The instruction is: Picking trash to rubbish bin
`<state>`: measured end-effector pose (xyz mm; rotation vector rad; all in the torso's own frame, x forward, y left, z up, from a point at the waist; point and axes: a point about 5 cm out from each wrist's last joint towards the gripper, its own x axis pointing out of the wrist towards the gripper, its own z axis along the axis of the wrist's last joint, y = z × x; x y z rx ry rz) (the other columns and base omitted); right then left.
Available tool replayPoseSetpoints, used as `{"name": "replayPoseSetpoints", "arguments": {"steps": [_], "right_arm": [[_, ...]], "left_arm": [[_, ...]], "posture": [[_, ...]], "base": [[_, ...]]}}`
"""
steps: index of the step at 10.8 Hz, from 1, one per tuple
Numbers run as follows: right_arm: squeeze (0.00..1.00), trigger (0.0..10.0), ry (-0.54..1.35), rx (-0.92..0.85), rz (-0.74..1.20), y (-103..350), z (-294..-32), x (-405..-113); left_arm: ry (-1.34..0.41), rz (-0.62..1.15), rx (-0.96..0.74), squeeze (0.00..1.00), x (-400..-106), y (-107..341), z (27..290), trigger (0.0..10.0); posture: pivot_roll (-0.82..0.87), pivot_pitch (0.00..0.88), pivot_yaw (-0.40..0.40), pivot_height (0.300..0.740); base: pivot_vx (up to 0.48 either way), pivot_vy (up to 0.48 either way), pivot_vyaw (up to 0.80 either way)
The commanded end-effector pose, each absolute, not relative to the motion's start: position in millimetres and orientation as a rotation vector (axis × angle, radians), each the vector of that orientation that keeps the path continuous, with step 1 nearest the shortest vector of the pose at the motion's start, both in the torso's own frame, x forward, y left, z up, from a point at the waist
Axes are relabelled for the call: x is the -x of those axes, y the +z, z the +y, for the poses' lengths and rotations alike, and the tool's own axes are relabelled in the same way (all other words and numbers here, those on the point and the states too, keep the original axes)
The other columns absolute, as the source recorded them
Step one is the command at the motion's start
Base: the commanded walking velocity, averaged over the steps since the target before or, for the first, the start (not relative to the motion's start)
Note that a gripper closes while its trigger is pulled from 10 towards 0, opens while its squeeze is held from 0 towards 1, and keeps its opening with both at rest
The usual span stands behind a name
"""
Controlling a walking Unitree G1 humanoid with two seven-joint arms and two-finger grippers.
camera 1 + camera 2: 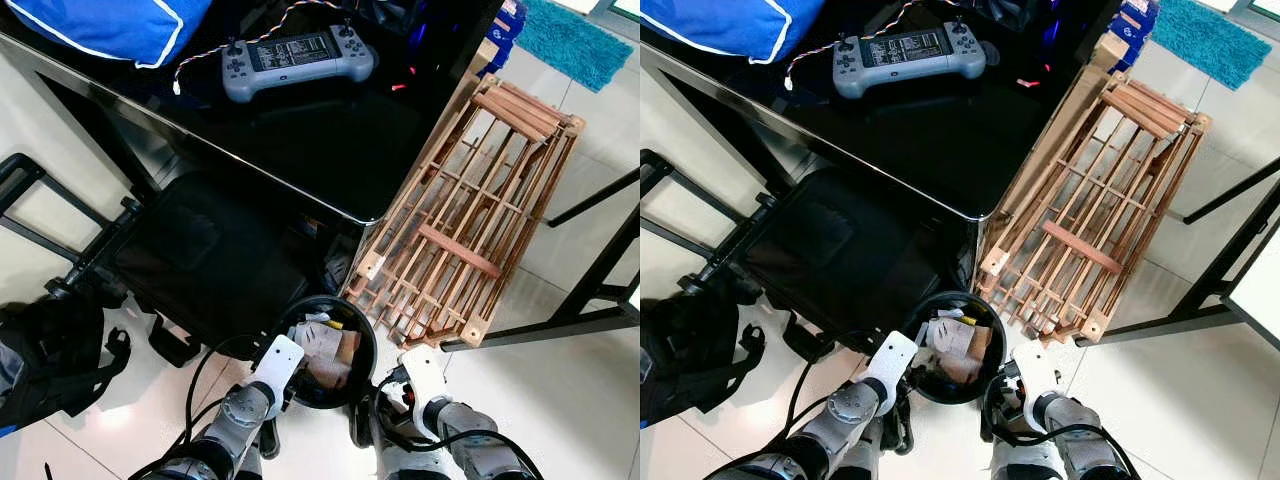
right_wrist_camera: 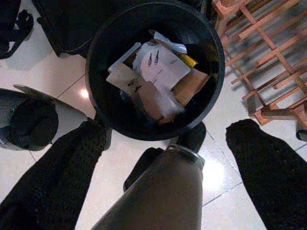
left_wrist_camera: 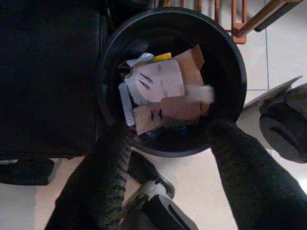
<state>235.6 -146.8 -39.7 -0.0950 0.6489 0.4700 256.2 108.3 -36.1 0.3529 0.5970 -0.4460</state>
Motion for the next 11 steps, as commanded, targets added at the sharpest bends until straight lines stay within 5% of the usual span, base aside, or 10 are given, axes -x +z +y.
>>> {"name": "replayPoseSetpoints", "arguments": {"steps": [1,2,3,4,11], "right_arm": [[0.0,10.0,0.462,0.085,0.694,-48.0,-148.4,-224.1],[0.0,10.0,0.461,0.085,0.693,-47.8,-148.2,-224.6],[0.0,10.0,0.452,0.087,0.689,-47.2,-148.0,-226.2],[0.0,10.0,0.391,0.107,0.672,-44.7,-151.9,-233.2],[0.0,10.0,0.176,0.169,0.567,-27.4,-168.4,-262.4]], "left_arm": [[-0.452,0.642,-0.36,1.0,-244.1,-45.7,109.8,10.0],[-0.448,0.637,-0.365,1.0,-245.3,-44.9,110.4,10.0],[-0.431,0.633,-0.38,0.82,-247.3,-43.9,112.8,10.0],[-0.369,0.626,-0.361,0.0,-250.7,-42.0,121.5,10.0],[-0.055,0.543,-0.286,0.0,-253.6,-33.7,175.6,10.0]], "posture": [[-0.08,0.402,-0.01,0.74],[-0.08,0.402,-0.008,0.74],[-0.08,0.397,-0.005,0.74],[-0.07,0.38,0.005,0.74],[0.0,0.274,0.044,0.74]], "base": [[0.0,0.0,0.0],[0.0,0.0,0.0],[0.0,0.0,0.0],[0.0,0.0,0.0],[0.0,0.0,0.0]]}}
